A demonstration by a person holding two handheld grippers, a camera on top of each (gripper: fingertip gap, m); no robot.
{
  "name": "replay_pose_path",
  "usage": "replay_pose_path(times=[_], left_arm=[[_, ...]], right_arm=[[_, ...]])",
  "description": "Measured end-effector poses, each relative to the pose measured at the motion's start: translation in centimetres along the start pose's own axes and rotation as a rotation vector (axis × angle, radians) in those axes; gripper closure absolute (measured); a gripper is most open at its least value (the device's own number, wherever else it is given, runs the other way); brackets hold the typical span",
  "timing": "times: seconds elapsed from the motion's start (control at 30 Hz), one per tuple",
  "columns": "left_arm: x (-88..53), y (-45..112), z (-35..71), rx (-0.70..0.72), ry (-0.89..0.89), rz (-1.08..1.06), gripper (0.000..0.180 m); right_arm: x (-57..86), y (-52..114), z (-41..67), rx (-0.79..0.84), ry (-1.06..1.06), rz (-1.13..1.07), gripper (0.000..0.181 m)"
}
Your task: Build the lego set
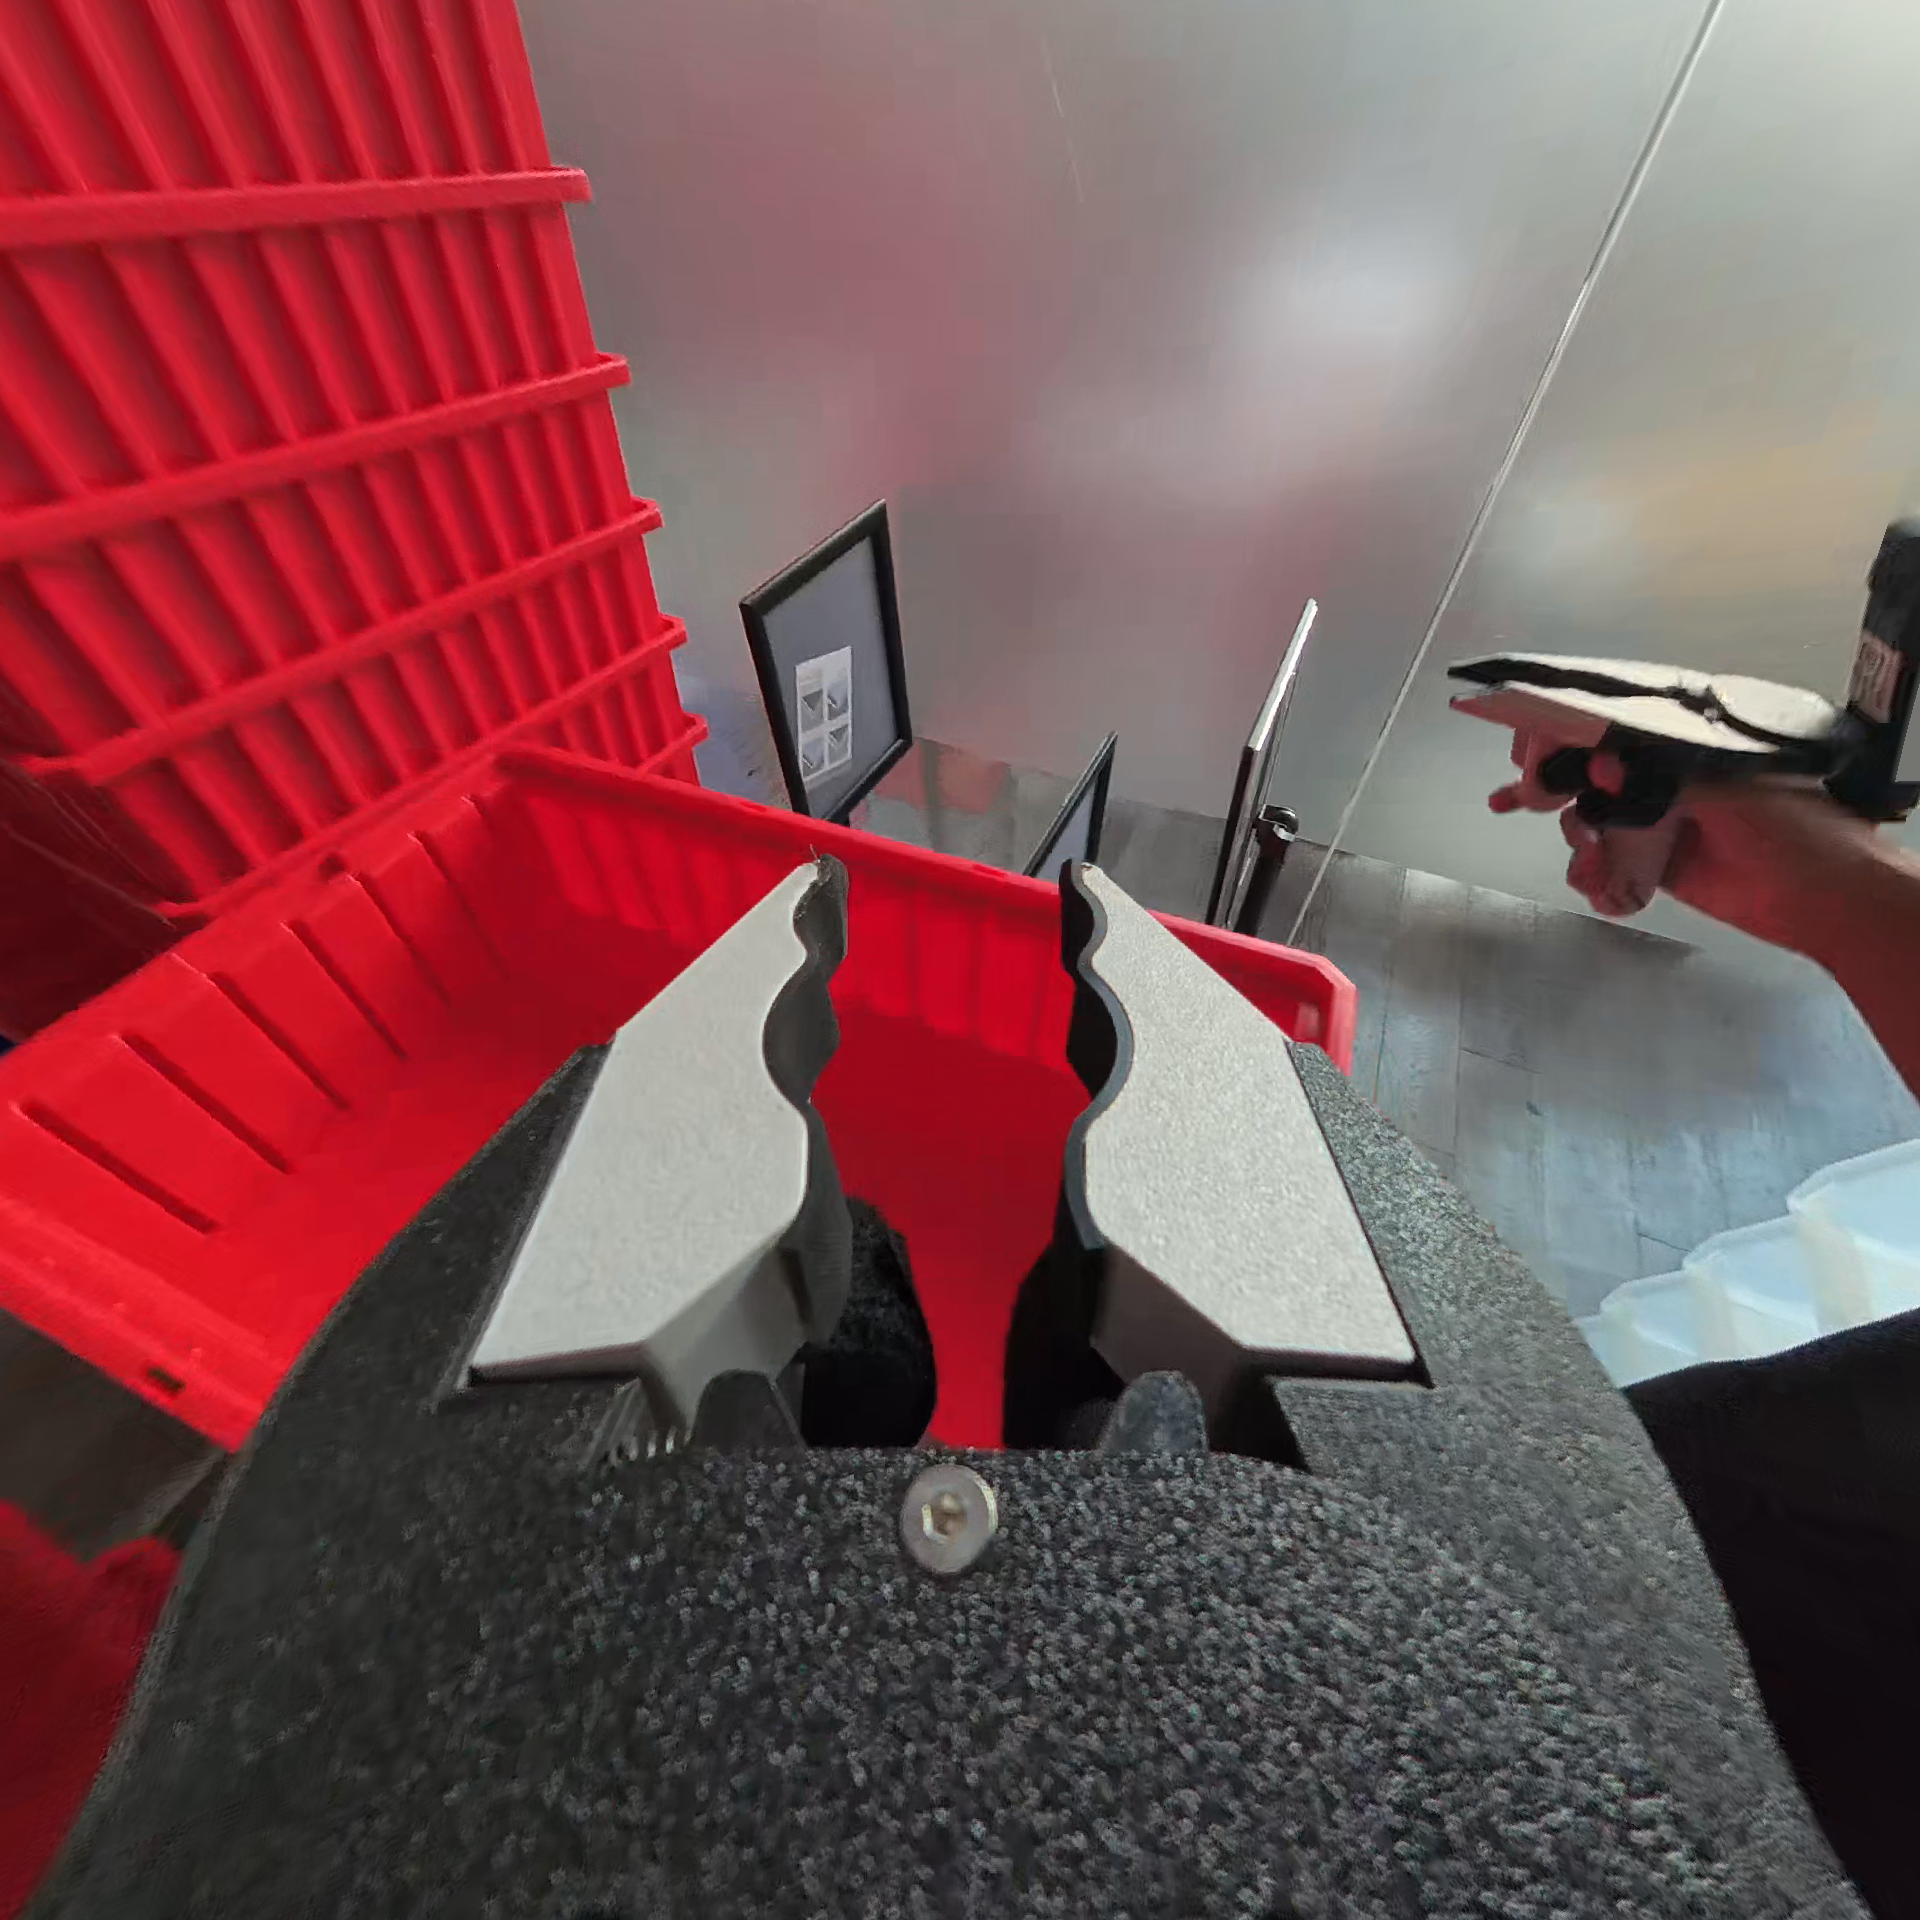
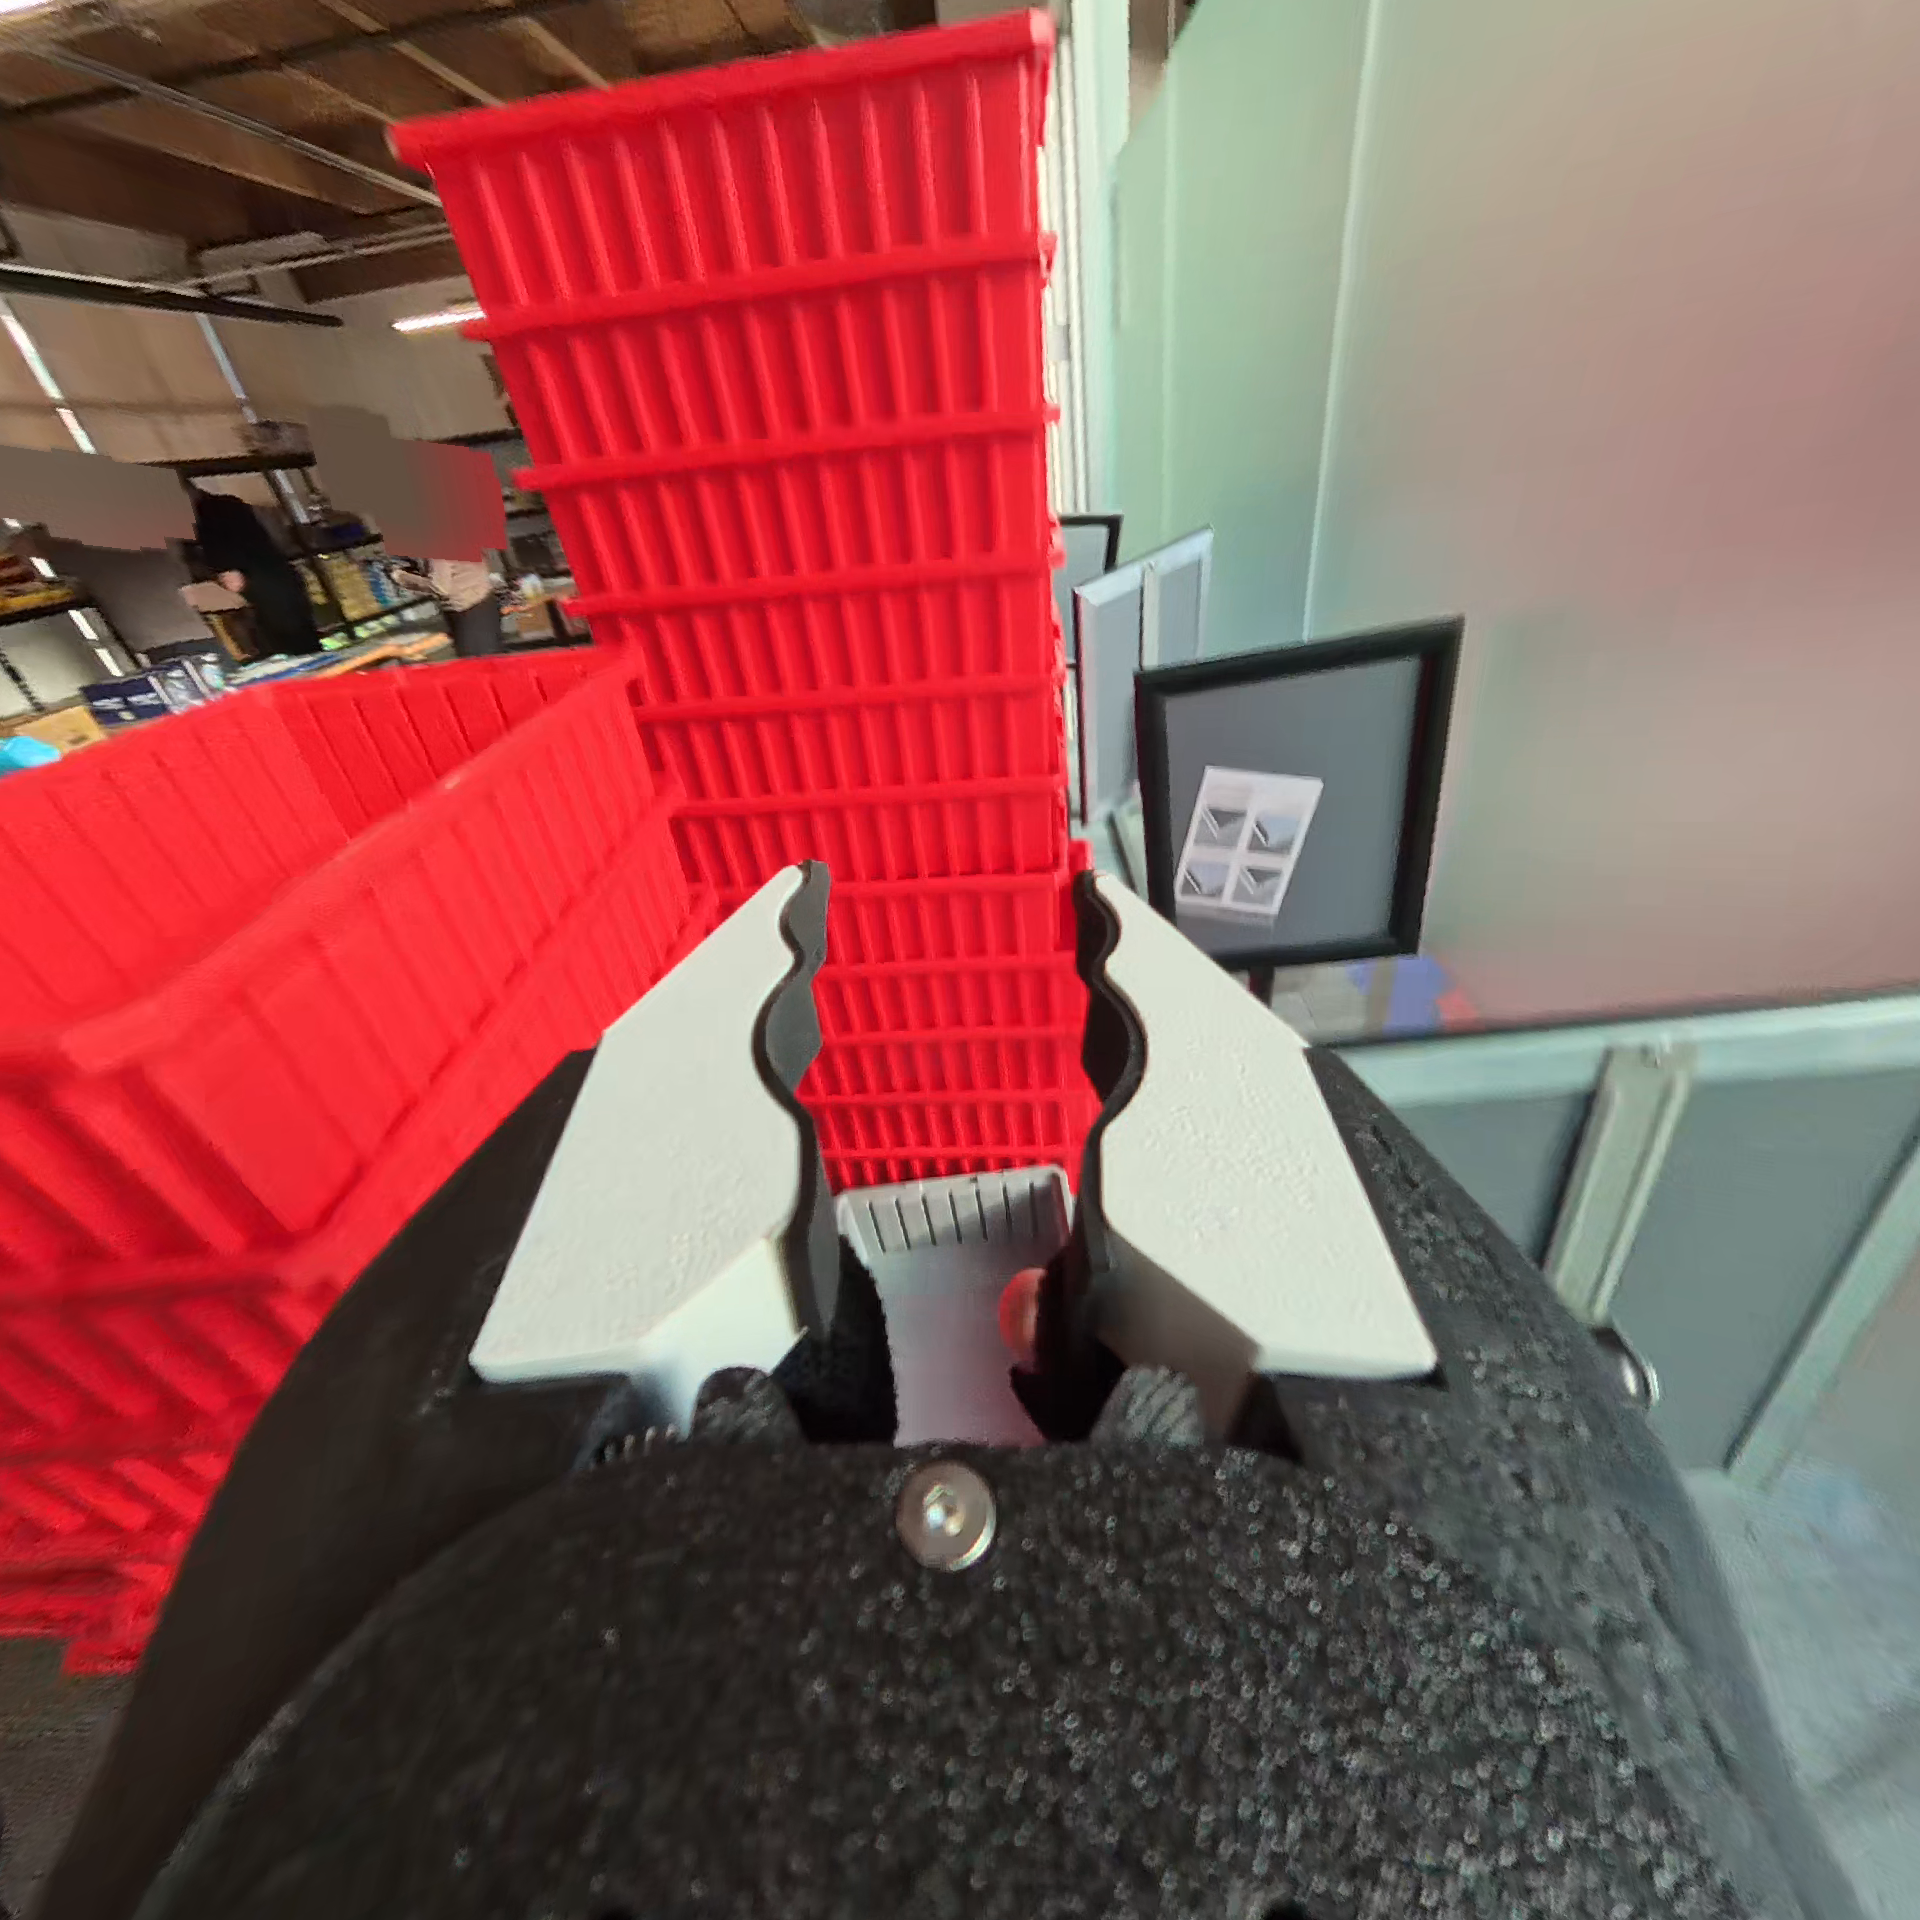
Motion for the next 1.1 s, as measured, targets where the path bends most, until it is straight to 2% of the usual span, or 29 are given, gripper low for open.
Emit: replay_pose_path(times=[0.13, 0.27, 0.33, 0.6, 0.73, 0.83, 0.97, 1.03, 1.1], left_arm=[[4.0, -1.9, -4.3, 0.084, -0.158, -0.032, 0.143], [7.8, -2.4, -5.8, 0.179, -0.095, 0.011, 0.147], [10.5, -1.8, -6.4, 0.187, -0.074, -0.06, 0.147], [17.7, 5.1, -10.1, 0.055, -0.026, -0.196, 0.147], [21.4, 9.1, -12.7, -0.022, 0.081, -0.201, 0.148], [23.3, 12.1, -15.0, -0.099, 0.135, -0.168, 0.15], [24.7, 15.3, -16.8, -0.19, 0.099, -0.141, 0.15], [24.7, 16.5, -16.9, -0.208, 0.075, -0.122, 0.15], [24.5, 17.5, -17.0, -0.224, 0.068, -0.094, 0.151]], right_arm=[[-2.6, -6.1, -10.0, -0.127, 0.05, -0.105, 0.134], [-3.9, -8.7, -15.5, -0.212, 0.069, -0.072, 0.133], [-2.8, -9.3, -17.4, -0.263, 0.024, -0.099, 0.133], [6.5, -7.2, -29.2, -0.436, -0.03, -0.158, 0.124], [12.1, -3.1, -35.9, -0.553, -0.073, -0.116, 0.122], [16.1, 0.3, -40.6, -0.6, -0.071, -0.107, 0.12], [18.9, 4.2, -45.6, -0.596, -0.05, -0.163, 0.119], [18.8, 5.9, -47.1, -0.567, -0.025, -0.165, 0.124], [18.7, 7.3, -47.7, -0.536, -0.025, -0.18, 0.137]])
Point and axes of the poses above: each gripper's, where its closed fingertips meet, y out along the fingers, z out of its top, x = y × z across the jaws, the point moved 2 cm from there along -y, back along the fingers, and after that the axes turned 11 degrees about -y, right-handed, at the moved point
